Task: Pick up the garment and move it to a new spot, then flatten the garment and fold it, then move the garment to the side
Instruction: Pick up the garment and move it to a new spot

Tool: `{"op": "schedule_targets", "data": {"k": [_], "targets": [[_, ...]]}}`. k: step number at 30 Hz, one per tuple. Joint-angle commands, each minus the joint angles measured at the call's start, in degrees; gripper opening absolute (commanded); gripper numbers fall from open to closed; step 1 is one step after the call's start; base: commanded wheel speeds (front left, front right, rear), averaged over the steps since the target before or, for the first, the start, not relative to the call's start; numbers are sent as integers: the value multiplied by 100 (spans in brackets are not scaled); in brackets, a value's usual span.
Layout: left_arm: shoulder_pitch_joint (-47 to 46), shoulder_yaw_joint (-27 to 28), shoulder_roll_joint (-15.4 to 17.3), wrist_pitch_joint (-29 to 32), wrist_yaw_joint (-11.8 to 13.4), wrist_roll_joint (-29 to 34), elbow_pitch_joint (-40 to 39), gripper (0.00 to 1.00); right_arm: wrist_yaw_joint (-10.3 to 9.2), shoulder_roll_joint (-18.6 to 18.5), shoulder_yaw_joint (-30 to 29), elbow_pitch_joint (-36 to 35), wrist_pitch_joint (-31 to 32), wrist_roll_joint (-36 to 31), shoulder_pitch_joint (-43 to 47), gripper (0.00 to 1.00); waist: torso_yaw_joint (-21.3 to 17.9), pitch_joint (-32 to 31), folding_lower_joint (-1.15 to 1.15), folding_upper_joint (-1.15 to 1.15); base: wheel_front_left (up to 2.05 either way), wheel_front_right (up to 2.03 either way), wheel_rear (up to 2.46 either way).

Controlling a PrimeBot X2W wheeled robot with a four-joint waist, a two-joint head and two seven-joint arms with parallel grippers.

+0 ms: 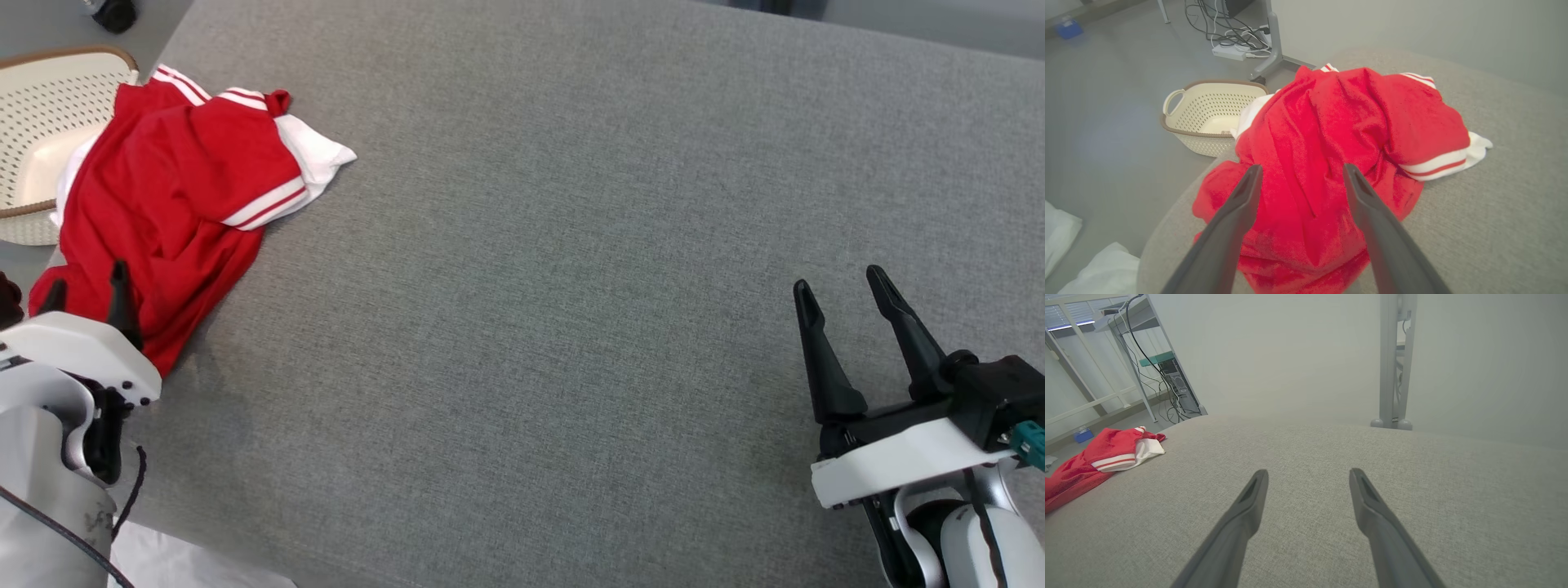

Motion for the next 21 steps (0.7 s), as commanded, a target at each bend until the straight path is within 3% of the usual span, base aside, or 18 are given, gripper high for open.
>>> {"op": "schedule_targets", "data": {"k": [1,8,9,10,18,21], "targets": [[-170,-7,-47,16,-68,-81,300,100,1,-37,11,-52,29,-46,-98,100,-112,197,0,0,0,0,0],[-511,81,-274,168,-317,-394,1809,100,0,-36,150,-91,137,-150,-272,100,-236,470,0,0,0,0,0],[-549,93,-270,138,-348,-424,1946,76,0,-41,166,-87,124,-158,-294,100,-251,478,0,0,0,0,0],[-586,107,-291,42,-355,-444,2060,0,1,-40,170,-75,123,-164,-301,100,-261,475,0,0,0,0,0],[-977,152,-25,-1097,-213,-316,2148,0,1,-38,-17,63,-57,55,-151,100,-310,63,0,0,0,0,0],[-967,153,50,-1216,-144,-215,1971,0,0,-37,-43,135,-122,92,-103,100,-353,-127,0,0,0,0,0]]}}
